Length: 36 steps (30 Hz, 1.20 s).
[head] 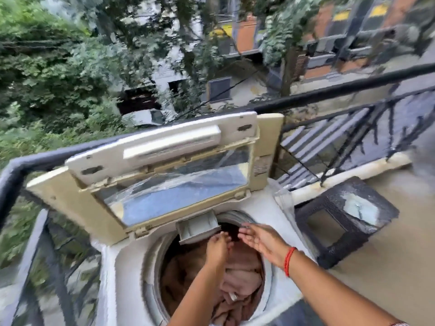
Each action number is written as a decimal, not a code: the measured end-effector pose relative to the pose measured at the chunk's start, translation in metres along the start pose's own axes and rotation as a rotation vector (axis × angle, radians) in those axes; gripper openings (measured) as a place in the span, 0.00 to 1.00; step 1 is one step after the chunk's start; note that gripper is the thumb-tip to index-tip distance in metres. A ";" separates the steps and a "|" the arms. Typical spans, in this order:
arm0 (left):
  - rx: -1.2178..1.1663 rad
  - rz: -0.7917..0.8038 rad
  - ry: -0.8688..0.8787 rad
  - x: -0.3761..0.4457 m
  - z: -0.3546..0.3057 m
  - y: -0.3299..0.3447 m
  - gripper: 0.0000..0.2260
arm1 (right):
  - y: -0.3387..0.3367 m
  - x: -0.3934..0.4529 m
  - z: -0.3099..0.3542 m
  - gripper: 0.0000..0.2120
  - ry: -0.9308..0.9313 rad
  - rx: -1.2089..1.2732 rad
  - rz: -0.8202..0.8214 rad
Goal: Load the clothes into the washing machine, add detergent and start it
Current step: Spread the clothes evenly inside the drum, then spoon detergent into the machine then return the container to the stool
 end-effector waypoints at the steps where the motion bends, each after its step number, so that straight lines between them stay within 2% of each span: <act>1: 0.107 0.053 0.074 -0.007 -0.003 0.022 0.08 | -0.017 -0.008 0.014 0.09 -0.059 0.014 -0.025; 3: 0.292 0.173 0.191 -0.022 -0.006 0.067 0.08 | -0.054 -0.026 0.038 0.08 -0.160 0.020 -0.083; 7: 0.499 0.467 0.281 -0.040 0.008 0.163 0.08 | -0.147 -0.065 0.078 0.06 -0.314 0.028 -0.281; 9: 0.622 0.530 0.343 -0.036 0.018 0.201 0.10 | -0.197 -0.079 0.090 0.05 -0.341 0.053 -0.379; 11: 0.694 0.571 0.322 -0.029 0.037 0.240 0.11 | -0.252 -0.087 0.094 0.05 -0.341 0.104 -0.460; 18: 0.948 0.553 0.289 0.004 0.103 0.367 0.13 | -0.414 -0.063 0.084 0.06 -0.254 0.247 -0.629; 21: 1.023 0.556 0.234 0.044 0.150 0.418 0.15 | -0.478 -0.027 0.072 0.04 -0.186 0.268 -0.693; 25: 1.100 0.517 0.175 0.099 0.202 0.469 0.14 | -0.543 0.032 0.059 0.07 -0.113 0.258 -0.719; 30: 1.231 0.471 0.195 0.183 0.271 0.527 0.12 | -0.627 0.123 0.046 0.10 -0.069 0.043 -0.805; 33: 1.347 0.415 0.242 0.226 0.300 0.552 0.13 | -0.674 0.179 0.035 0.02 -0.086 -0.173 -0.867; 36: 1.386 0.359 0.260 0.264 0.328 0.569 0.13 | -0.695 0.205 0.041 0.07 -0.072 -0.287 -0.966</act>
Point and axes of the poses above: each hand's wrist, its own x-axis towards the middle knuckle, its own y-axis out of the palm, z = x × y, the point moved 6 cm from there along x, towards the middle knuckle, and after that the axes turned 8 degrees about -x, right-handed, at the moved point
